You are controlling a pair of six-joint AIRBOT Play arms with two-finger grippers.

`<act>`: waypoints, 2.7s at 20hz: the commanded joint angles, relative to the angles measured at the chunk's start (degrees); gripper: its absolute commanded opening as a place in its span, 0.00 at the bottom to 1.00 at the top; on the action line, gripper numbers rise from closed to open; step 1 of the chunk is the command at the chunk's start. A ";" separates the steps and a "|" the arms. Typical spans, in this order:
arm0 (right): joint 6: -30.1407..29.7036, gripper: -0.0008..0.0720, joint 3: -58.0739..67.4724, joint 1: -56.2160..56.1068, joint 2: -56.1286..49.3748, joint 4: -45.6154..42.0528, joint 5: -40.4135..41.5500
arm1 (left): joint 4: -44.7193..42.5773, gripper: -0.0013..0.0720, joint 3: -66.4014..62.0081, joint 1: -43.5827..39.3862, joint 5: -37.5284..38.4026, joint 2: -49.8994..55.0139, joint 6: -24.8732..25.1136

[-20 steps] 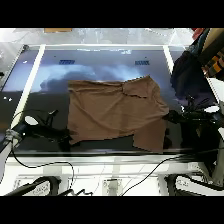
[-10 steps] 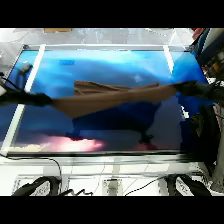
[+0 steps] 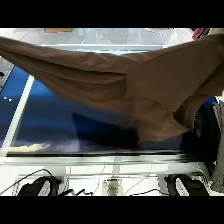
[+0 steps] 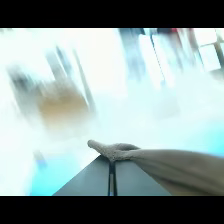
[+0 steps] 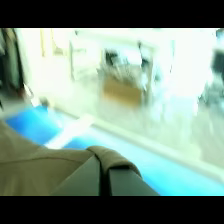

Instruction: Fold the clothes and pants, and hang the long-sleeved shirts on hangers.

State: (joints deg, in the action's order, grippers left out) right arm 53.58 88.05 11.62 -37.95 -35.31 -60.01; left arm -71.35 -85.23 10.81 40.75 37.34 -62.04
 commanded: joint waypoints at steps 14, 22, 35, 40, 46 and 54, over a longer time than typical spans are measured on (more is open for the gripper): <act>22.23 0.03 1.18 -6.64 -33.53 -9.81 -7.28 | -2.64 0.04 4.85 -6.27 13.62 30.12 6.64; 22.23 0.03 1.22 -9.46 -57.13 -13.27 13.64 | -10.71 0.04 4.85 -11.45 -10.95 51.47 7.39; 21.42 0.03 1.16 -9.46 -60.41 -26.84 16.33 | -10.84 0.04 4.94 -10.58 -8.46 55.34 5.92; 21.46 0.03 0.83 -9.51 -63.14 -32.96 5.03 | -18.21 0.04 4.94 -10.58 7.56 60.26 5.90; 25.07 0.03 0.81 -9.51 -64.70 -42.36 -4.76 | -20.20 0.04 4.94 -10.10 10.71 61.72 5.90; 25.49 0.72 0.83 -9.51 -64.67 -36.46 -4.85 | -16.68 0.83 4.94 -11.08 11.02 61.68 5.81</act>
State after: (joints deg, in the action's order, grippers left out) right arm 78.67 88.86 2.15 -102.59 -74.32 -63.92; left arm -89.89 -80.31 0.21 51.27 99.02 -56.18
